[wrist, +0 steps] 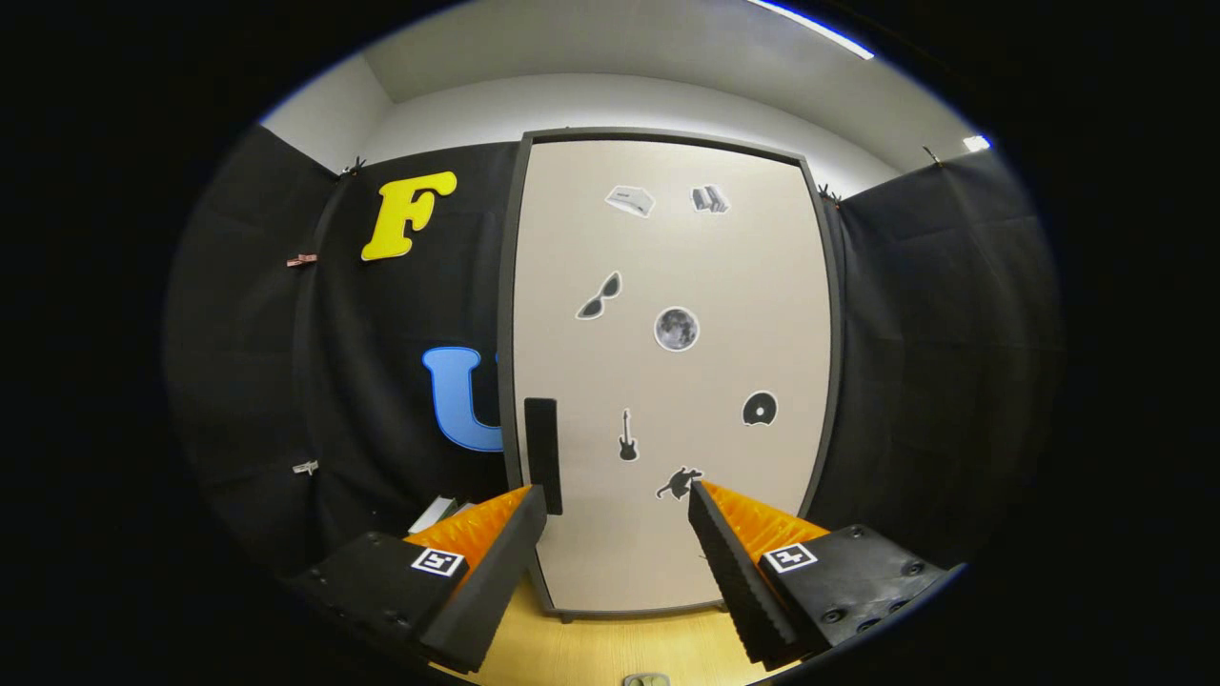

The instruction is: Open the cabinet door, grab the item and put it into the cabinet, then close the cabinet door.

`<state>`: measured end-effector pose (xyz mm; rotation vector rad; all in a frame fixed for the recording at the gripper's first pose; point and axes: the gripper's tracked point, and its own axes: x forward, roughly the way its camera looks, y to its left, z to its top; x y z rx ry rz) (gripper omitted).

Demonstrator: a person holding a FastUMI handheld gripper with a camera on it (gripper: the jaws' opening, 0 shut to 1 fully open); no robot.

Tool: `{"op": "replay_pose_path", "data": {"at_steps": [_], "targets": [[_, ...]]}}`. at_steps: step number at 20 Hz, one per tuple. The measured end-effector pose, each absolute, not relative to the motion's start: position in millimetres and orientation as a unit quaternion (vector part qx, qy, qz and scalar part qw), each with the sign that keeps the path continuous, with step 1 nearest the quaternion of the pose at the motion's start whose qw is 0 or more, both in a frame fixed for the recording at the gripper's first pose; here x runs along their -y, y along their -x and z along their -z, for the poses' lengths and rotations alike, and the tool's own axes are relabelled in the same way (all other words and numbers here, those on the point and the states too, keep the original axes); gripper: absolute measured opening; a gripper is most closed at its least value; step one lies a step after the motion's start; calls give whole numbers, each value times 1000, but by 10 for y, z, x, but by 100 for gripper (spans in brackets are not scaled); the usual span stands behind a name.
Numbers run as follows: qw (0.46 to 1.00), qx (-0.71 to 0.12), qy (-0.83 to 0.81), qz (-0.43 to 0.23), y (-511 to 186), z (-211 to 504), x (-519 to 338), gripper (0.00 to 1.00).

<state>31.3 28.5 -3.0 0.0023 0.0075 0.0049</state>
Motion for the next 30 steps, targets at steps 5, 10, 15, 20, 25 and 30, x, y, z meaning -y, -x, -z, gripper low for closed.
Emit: {"op": "replay_pose_path", "data": {"at_steps": [5, 10, 15, 20, 25, 30], "targets": [[1000, -13, -2, -15, -500, 122, -537, 98], [1000, -17, -7, -23, -747, 192, -732, 98], [1000, -26, -10, -14, -1006, 306, -786, 98], [999, -36, -10, -4, -1280, 437, -801, 98], [999, -37, -13, 2, -1500, 504, -799, 97], [1000, -16, -19, 6, -1616, 359, -816, 90]]}}
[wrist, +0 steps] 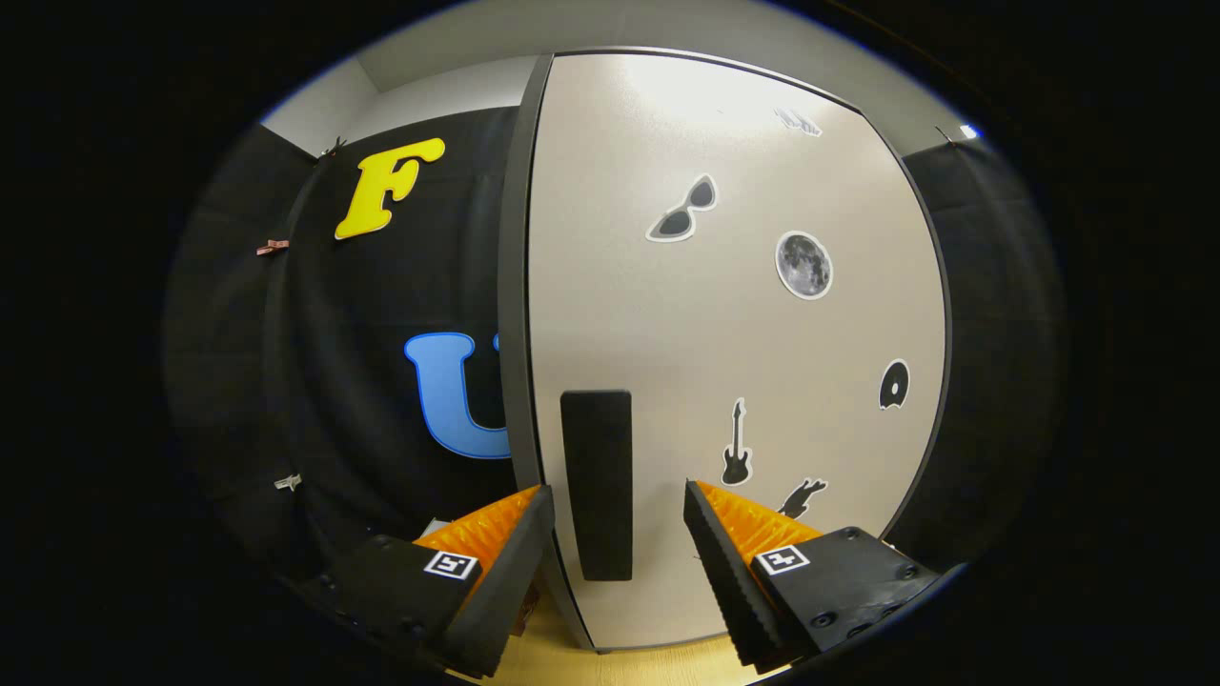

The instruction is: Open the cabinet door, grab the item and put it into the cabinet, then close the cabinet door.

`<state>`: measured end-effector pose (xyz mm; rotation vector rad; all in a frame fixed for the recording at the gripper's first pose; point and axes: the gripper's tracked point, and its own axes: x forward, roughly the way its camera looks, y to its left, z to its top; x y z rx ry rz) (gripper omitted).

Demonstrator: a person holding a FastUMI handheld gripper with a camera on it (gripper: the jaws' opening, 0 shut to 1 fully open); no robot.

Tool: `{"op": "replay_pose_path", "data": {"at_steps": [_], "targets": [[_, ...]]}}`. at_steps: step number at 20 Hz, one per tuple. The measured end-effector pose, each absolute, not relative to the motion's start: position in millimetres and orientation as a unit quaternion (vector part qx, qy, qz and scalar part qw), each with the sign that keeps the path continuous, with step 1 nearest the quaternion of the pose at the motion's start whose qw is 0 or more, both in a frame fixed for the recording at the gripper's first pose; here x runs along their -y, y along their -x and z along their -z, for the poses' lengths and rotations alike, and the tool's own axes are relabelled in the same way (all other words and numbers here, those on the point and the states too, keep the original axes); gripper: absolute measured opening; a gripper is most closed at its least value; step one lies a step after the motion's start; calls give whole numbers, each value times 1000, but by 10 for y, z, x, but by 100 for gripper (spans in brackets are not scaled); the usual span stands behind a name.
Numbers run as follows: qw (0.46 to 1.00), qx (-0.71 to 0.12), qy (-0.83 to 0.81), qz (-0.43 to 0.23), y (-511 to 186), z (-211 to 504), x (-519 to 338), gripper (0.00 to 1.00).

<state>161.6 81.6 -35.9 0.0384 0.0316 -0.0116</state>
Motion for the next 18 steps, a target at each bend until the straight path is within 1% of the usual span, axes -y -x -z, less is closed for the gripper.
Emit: {"op": "replay_pose_path", "data": {"at_steps": [2, 3, 4, 6, 9, 10, 11, 13, 15, 17, 18], "targets": [[1000, -12, -15, 6, -1648, 336, -827, 90], [1000, -13, -14, 7, -1667, 340, -833, 79], [1000, -14, -13, 8, -1678, 342, -828, 75], [1000, -21, -10, 12, -1715, 394, -829, 73], [999, -32, -3, 21, -1753, 453, -806, 49], [999, -37, 3, 23, -1752, 486, -807, 50], [999, -43, 6, 18, -1901, 623, -845, 50], [999, -38, 9, 20, -1740, 496, -854, 35], [999, -39, 6, 19, -1736, 487, -844, 35], [999, -41, 4, 21, -1727, 506, -839, 26], [999, -41, 7, 23, -1738, 512, -839, 16]]}}
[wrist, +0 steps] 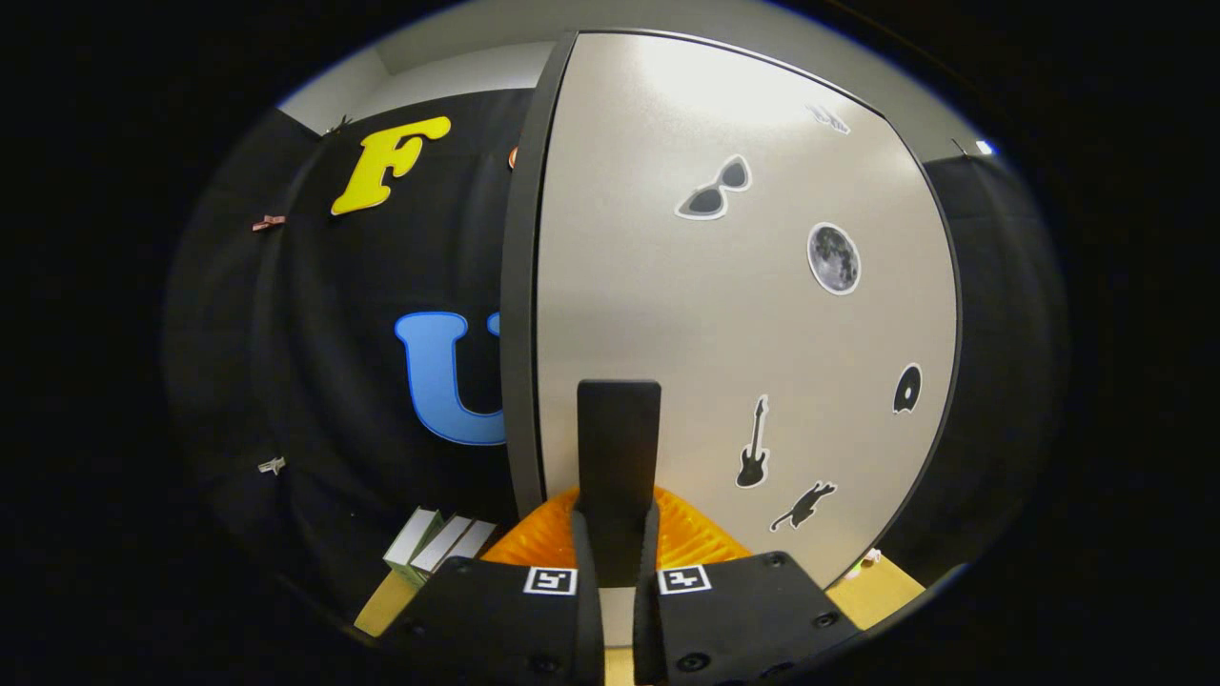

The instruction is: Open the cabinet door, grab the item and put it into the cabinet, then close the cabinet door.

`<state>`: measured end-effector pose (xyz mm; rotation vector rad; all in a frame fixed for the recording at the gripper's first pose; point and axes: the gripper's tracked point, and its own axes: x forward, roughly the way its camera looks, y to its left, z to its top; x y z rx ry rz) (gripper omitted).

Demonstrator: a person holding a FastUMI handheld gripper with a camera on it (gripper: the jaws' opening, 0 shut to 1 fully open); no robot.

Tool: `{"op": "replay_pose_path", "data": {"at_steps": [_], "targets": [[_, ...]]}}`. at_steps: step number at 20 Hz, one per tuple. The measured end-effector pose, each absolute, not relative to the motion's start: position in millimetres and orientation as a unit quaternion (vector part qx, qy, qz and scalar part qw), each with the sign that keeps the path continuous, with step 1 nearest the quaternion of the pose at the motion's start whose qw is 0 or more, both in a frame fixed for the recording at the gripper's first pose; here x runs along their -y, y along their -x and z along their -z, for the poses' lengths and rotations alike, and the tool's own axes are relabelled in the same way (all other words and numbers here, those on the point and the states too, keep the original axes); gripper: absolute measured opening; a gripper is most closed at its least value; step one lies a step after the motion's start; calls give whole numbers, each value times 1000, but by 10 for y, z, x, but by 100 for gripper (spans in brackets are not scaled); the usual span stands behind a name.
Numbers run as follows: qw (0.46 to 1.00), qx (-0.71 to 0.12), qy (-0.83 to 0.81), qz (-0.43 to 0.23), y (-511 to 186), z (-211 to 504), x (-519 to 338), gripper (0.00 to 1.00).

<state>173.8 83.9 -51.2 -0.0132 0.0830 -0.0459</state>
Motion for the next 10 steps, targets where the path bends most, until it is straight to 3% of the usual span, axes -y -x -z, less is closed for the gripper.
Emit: {"op": "replay_pose_path", "data": {"at_steps": [10], "targets": [[999, -45, 4, -5, -1571, 520, -833, 16]]}}
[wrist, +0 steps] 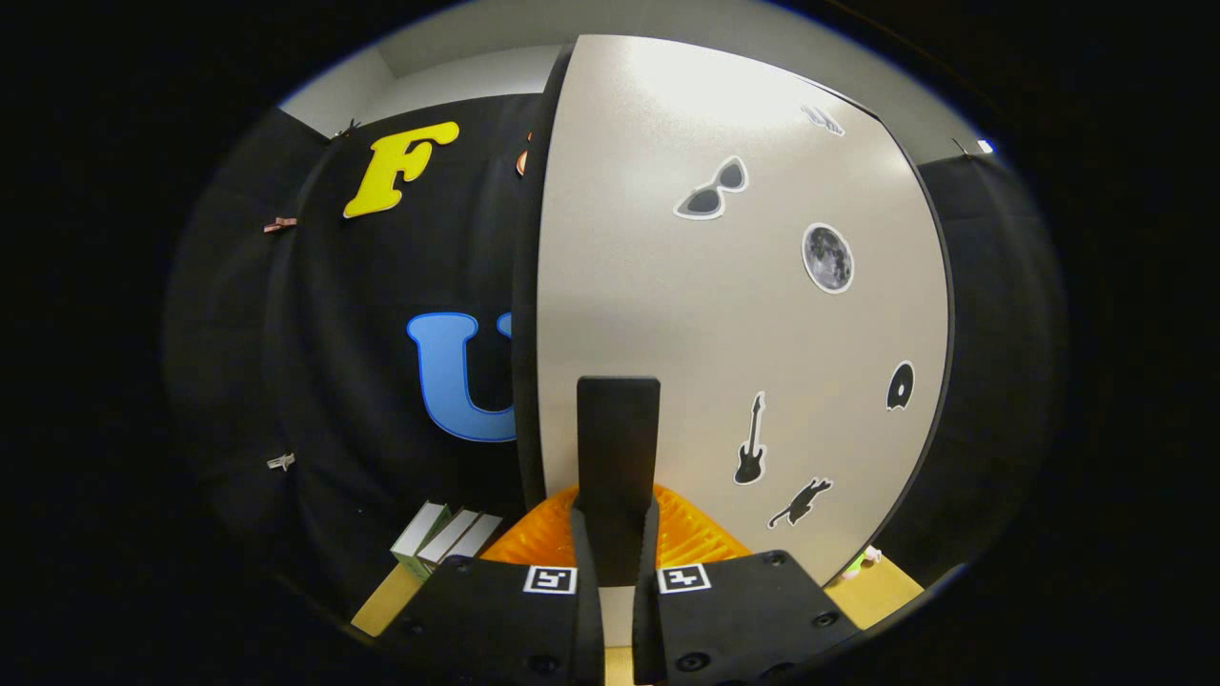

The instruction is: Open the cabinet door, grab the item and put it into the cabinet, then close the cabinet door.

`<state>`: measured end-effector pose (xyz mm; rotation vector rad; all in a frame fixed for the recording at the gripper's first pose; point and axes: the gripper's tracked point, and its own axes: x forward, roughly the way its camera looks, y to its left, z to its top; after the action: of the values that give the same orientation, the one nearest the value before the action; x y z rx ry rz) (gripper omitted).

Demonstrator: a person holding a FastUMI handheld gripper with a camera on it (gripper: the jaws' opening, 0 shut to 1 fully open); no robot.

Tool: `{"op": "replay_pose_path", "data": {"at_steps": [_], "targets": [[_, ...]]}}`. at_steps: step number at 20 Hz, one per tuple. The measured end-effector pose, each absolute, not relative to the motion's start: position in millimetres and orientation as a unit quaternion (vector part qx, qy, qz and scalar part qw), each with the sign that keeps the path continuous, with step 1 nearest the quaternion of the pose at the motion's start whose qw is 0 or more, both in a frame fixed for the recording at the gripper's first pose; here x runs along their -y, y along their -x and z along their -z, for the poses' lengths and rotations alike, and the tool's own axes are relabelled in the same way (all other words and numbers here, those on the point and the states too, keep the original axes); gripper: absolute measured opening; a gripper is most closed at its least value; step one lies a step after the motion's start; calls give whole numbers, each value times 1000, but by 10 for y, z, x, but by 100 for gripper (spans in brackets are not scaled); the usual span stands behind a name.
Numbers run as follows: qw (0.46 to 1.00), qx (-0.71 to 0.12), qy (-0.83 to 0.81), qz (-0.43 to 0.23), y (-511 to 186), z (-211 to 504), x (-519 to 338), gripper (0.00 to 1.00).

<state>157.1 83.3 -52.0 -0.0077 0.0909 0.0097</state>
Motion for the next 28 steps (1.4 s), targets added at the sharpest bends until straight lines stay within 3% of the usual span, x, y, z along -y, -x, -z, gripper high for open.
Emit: {"op": "replay_pose_path", "data": {"at_steps": [28], "targets": [[996, -50, -4, -68, -1069, 456, -547, 15]]}}
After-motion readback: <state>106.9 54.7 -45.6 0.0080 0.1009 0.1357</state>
